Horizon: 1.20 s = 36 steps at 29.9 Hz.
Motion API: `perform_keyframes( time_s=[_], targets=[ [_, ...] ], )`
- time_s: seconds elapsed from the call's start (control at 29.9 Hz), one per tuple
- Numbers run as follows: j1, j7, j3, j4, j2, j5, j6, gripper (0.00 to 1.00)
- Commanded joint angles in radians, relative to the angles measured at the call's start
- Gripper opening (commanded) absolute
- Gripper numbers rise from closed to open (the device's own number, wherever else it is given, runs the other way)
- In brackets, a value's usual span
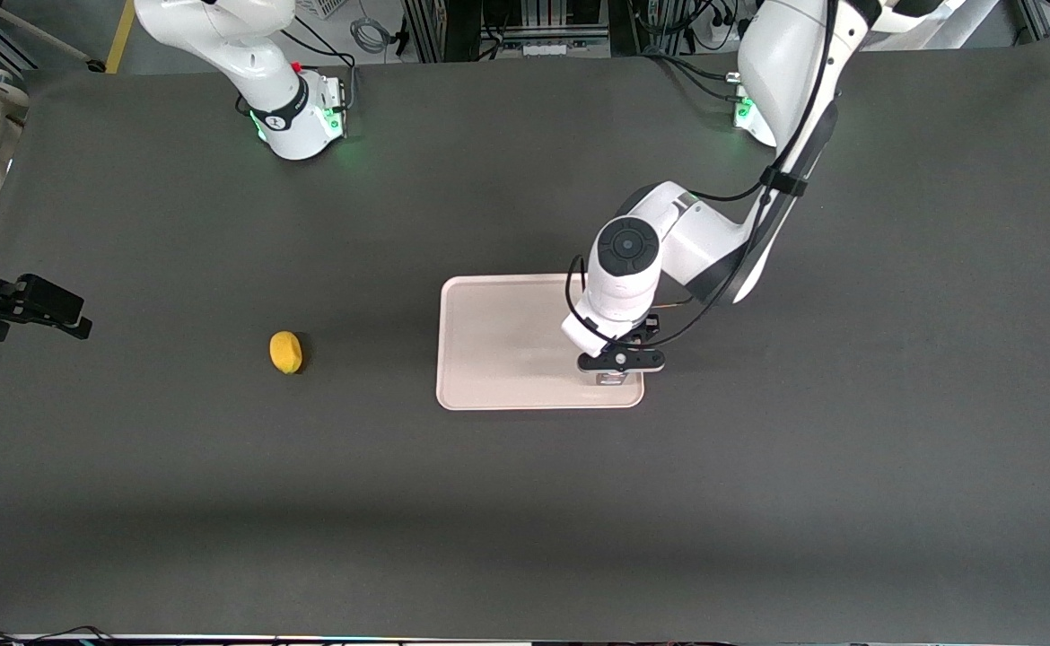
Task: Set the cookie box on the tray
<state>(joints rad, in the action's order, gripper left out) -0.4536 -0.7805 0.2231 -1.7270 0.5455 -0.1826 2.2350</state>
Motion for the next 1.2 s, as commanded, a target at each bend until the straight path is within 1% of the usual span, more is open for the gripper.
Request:
perform_keyframes(
  time_s=[0.0,0.23,0.47,0.53,0.6,0.7,0.77,0.84,0.94,0.97,1.0,1.04,1.17],
  targets=[
    [-0.020,-0.066,-0.007,-0.009,0.007,-0.050,0.017,0.26],
    [-0.025,-0.103,-0.007,-0.020,0.014,-0.090,0.025,0.29],
    [-0.025,-0.106,-0.004,-0.022,0.021,-0.092,0.031,0.32],
    [-0.025,-0.106,-0.004,-0.022,0.021,-0.092,0.035,0.38],
    [-0.023,-0.108,-0.004,-0.025,0.022,-0.092,0.049,0.51],
    [-0.023,-0.109,-0.004,-0.039,0.022,-0.092,0.075,0.55],
    [-0.023,-0.109,-0.004,-0.045,0.022,-0.092,0.086,0.62],
    [-0.023,-0.109,-0.004,-0.045,0.022,-0.092,0.086,0.66],
    [-0.023,-0.108,-0.004,-0.046,0.022,-0.092,0.086,0.82],
    [-0.022,-0.106,-0.004,-0.045,0.022,-0.092,0.086,0.89],
    [-0.022,-0.108,-0.004,-0.045,0.022,-0.092,0.086,0.98],
    [-0.022,-0.106,-0.004,-0.045,0.022,-0.092,0.084,1.00],
    [-0.020,-0.098,-0.004,-0.045,0.019,-0.092,0.078,1.00]
  ],
)
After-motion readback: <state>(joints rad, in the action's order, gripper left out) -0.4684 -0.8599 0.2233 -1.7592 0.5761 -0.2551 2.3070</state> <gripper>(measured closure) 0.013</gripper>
